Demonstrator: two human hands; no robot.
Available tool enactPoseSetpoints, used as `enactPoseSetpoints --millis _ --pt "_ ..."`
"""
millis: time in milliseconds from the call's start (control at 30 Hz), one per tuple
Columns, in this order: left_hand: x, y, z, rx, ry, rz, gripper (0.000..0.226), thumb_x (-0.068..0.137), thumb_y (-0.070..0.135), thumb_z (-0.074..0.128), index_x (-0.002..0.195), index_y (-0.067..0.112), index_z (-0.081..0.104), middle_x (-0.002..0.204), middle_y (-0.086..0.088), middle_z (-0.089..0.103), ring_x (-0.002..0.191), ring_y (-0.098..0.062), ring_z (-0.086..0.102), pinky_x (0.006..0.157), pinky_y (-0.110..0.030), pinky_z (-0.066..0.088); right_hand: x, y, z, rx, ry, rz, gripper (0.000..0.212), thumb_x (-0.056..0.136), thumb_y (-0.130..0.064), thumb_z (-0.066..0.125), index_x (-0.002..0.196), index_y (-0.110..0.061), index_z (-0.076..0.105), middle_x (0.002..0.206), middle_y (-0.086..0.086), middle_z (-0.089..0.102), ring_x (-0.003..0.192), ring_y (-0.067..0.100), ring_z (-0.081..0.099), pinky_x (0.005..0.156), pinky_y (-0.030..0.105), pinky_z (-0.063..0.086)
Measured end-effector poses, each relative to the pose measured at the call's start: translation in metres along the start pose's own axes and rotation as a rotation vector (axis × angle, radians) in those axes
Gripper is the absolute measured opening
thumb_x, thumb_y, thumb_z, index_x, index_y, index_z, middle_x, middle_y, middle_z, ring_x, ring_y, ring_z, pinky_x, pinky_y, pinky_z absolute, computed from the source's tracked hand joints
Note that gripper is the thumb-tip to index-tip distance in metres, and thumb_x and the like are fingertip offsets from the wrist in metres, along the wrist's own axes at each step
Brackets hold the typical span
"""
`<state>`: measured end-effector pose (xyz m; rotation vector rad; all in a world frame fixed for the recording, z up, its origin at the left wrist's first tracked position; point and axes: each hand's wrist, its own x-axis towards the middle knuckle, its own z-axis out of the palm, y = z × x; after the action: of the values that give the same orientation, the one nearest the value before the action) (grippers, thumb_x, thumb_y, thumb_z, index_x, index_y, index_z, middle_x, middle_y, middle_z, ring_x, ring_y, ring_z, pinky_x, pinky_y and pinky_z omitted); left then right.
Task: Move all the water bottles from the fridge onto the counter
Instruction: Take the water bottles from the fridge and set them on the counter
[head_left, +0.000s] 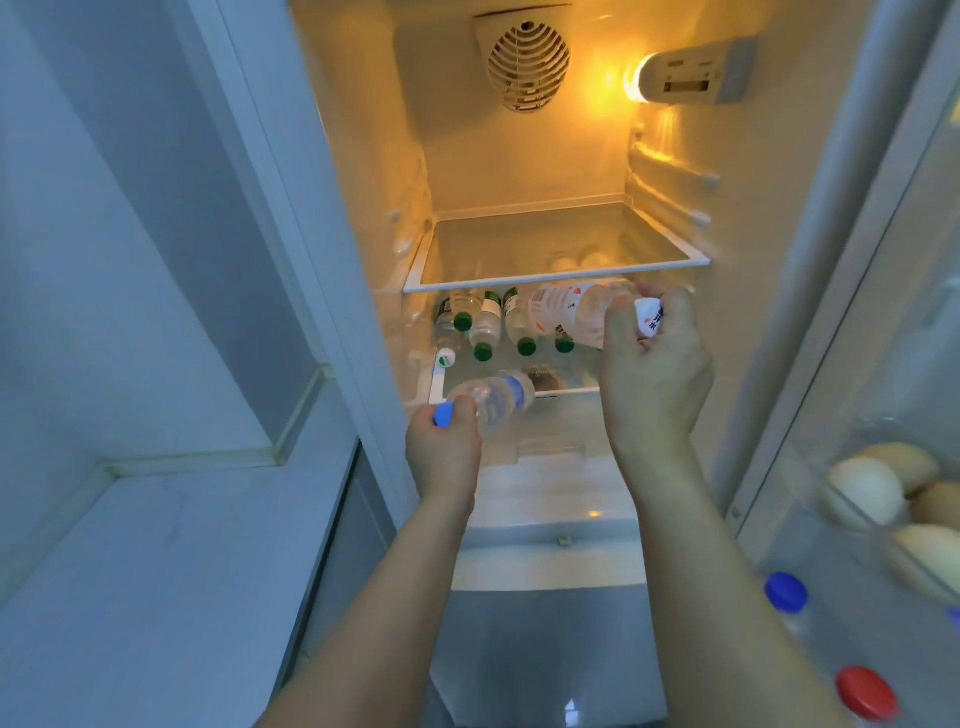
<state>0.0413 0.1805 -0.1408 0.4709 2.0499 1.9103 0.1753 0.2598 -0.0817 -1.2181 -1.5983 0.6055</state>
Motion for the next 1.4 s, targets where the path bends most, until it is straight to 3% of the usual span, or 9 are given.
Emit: enactPoseSetpoints --millis 133,233,300,367,500,600,767,1167,1400 --pt "0.010 0.001 -0.012 0.198 -0.090 0.176 0.040 0.069 0.044 0.057 0.076 0.006 0.047 0.067 -0.002 0.044 0.062 -0.019 0.041 0.065 -0.054 0.057 -0.003 -0.001 0.001 -0.076 -0.030 -0.002 0.018 0.084 -0.031 0.050 0.092 -0.016 0.057 0.086 0.007 0.063 0.083 0.033 0.057 0.067 0.035 0.047" --pt "0.011 0.003 -0.016 0.425 -0.202 0.348 0.031 0.077 0.034 0.059 0.065 0.014 0.038 0.058 0.001 0.038 0.057 -0.017 0.035 0.051 -0.035 0.042 -0.007 -0.007 -0.001 -0.063 -0.025 -0.023 0.015 0.080 -0.033 0.049 0.083 -0.020 0.053 0.077 0.002 0.058 0.079 0.033 0.056 0.065 0.034 0.047" --pt "0.011 0.003 -0.021 0.627 -0.251 0.435 0.032 0.079 0.036 0.059 0.065 0.015 0.038 0.058 0.000 0.040 0.056 -0.017 0.035 0.051 -0.030 0.030 -0.008 -0.007 0.001 -0.166 -0.060 -0.025 0.014 0.082 -0.030 0.053 0.079 -0.017 0.051 0.069 0.000 0.051 0.073 0.030 0.050 0.055 0.029 0.036" --pt "0.017 0.000 -0.029 0.737 -0.295 0.452 0.033 0.077 0.040 0.058 0.065 0.016 0.040 0.058 0.000 0.043 0.056 -0.017 0.038 0.051 -0.028 0.029 -0.010 -0.007 0.009 -0.354 -0.206 -0.005 0.016 0.083 -0.032 0.057 0.082 -0.016 0.053 0.073 0.002 0.052 0.074 0.028 0.048 0.056 0.028 0.031" --pt "0.032 -0.010 -0.053 0.771 -0.344 0.411 0.037 0.075 0.038 0.061 0.060 0.016 0.035 0.056 -0.002 0.037 0.054 -0.017 0.034 0.052 -0.030 0.027 -0.022 -0.001 0.032 -0.569 -0.552 0.051 0.021 0.080 -0.035 0.061 0.088 -0.017 0.055 0.084 0.006 0.065 0.075 0.026 0.063 0.065 0.029 0.047" --pt "0.044 -0.018 -0.083 0.772 -0.383 0.383 0.039 0.074 0.037 0.064 0.058 0.018 0.034 0.055 0.002 0.033 0.053 -0.015 0.032 0.051 -0.028 0.027 -0.038 0.001 0.055 -0.601 -0.823 0.049 0.016 0.080 -0.031 0.063 0.084 -0.018 0.055 0.070 0.003 0.065 0.055 0.019 0.066 0.065 0.032 0.058" --pt "0.068 -0.028 -0.133 0.758 -0.406 0.288 0.042 0.071 0.034 0.068 0.058 0.017 0.032 0.057 0.002 0.031 0.053 -0.014 0.029 0.052 -0.028 0.027 -0.065 -0.009 0.098 -0.548 -1.201 0.054 0.018 0.077 -0.017 0.067 0.088 -0.016 0.053 0.064 0.008 0.061 0.045 0.024 0.056 0.050 0.030 0.053" --pt "0.104 -0.063 -0.266 0.818 -0.146 0.172 0.043 0.070 0.037 0.070 0.058 0.017 0.034 0.054 0.001 0.034 0.051 -0.013 0.029 0.050 -0.028 0.027 -0.127 -0.071 0.220 -0.543 -1.484 -0.218 0.018 0.077 -0.021 0.063 0.092 -0.019 0.052 0.061 0.008 0.063 0.045 0.021 0.058 0.052 0.031 0.054" --pt "0.079 -0.081 -0.327 0.717 0.085 0.020 0.045 0.072 0.030 0.070 0.059 0.017 0.029 0.056 0.003 0.028 0.051 -0.010 0.023 0.050 -0.027 0.021 -0.168 -0.106 0.267 -0.531 -1.667 -0.415 0.020 0.083 -0.019 0.065 0.100 -0.025 0.056 0.076 0.010 0.070 0.051 0.018 0.060 0.056 0.029 0.057"
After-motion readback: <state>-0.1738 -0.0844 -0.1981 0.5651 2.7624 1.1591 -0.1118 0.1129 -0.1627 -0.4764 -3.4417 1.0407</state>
